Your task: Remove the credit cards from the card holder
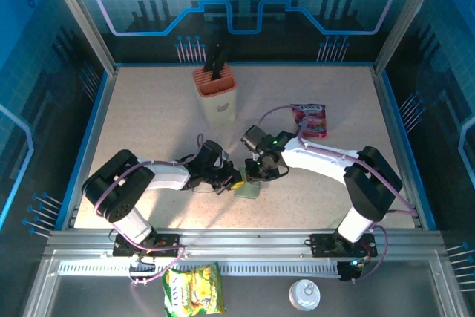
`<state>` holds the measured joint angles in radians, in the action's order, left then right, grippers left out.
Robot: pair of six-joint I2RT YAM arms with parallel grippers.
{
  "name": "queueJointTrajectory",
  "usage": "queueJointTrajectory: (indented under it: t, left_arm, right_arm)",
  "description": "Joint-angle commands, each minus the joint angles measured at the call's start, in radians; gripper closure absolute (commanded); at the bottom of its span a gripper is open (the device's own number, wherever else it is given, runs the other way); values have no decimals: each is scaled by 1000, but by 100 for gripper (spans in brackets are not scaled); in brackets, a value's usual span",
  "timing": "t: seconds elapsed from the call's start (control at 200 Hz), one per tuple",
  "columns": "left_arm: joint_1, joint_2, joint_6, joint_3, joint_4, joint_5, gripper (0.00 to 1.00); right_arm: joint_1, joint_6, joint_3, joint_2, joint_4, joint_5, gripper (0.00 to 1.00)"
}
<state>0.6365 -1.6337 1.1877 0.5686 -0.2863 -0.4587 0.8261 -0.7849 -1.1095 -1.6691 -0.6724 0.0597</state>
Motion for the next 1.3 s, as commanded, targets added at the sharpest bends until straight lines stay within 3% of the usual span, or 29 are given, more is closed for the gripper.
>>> queueJointTrajectory:
  t: [0.0,0.23,0.565,1.031,1.171,1.296]
  left_arm:
    - [-14,-46,7,-47,177,89,100]
    - [-13,-51,13,-54,152,81,100]
    - [-13,-67,20,-55,127,72,100]
    - [-14,-86,36,-68,83,58,100]
    - [-15,-44,50,-71,64,58,100]
    - [-18,30,30,-39,146,88,100]
  right_arm:
    - [14,-11,-38,-50,-60,-31,77]
    - [9,30,-45,-79,-56,-36,70]
    - [36,-103,-67,-102,-49,-49,69]
    - [56,-111,-58,-171,-28,-70,72]
    - [54,-114,-30,-156,-7,-71,72]
    - [54,-107,-28,-151,-11,-75,70]
